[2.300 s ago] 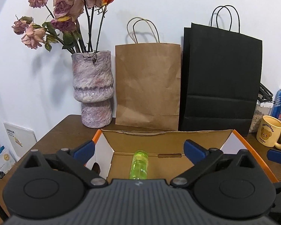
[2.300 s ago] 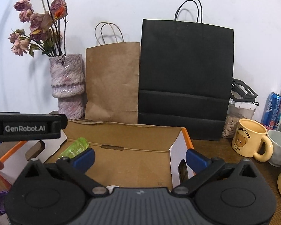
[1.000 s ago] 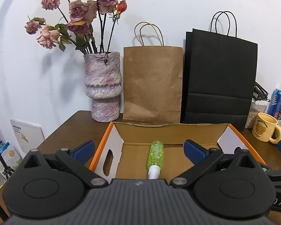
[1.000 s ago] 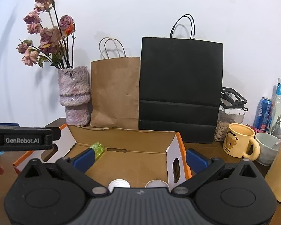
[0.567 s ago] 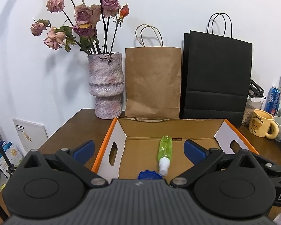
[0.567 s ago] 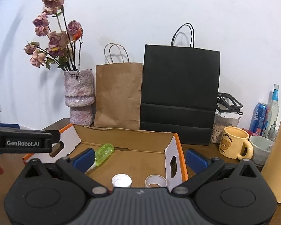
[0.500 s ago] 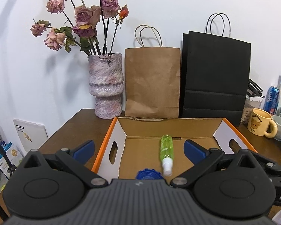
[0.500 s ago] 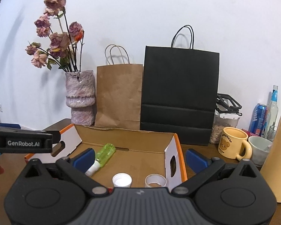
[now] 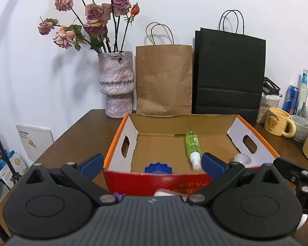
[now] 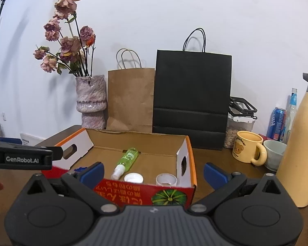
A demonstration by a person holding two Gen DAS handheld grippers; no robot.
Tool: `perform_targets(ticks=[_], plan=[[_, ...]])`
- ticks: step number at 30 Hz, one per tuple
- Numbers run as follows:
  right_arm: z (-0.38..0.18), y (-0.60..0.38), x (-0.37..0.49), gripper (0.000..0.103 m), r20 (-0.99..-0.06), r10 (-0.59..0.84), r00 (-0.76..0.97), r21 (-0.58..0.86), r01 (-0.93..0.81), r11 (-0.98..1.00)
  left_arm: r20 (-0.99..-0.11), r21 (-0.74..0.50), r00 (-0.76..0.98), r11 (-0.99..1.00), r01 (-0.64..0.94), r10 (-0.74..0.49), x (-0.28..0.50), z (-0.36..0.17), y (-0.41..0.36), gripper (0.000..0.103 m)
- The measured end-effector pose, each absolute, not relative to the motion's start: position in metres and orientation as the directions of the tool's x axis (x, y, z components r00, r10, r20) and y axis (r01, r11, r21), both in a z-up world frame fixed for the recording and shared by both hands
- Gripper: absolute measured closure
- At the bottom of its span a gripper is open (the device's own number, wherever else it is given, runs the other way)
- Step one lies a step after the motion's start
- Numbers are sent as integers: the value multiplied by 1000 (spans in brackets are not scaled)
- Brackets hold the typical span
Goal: Organize rigid objects
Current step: 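Withdraw both grippers from the box back toward the table objects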
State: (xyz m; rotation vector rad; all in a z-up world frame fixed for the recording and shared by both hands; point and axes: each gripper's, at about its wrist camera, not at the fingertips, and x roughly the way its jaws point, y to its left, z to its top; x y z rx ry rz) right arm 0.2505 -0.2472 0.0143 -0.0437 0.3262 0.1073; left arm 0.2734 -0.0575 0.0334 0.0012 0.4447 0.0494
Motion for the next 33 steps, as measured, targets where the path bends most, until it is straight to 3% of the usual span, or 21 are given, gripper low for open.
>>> perform_targets(ticks=[33], plan=[[-30,-311,179,0,-437,67,897,-69,-108,992,-522,29,852,999,-34,44,205,-4,-83,0]])
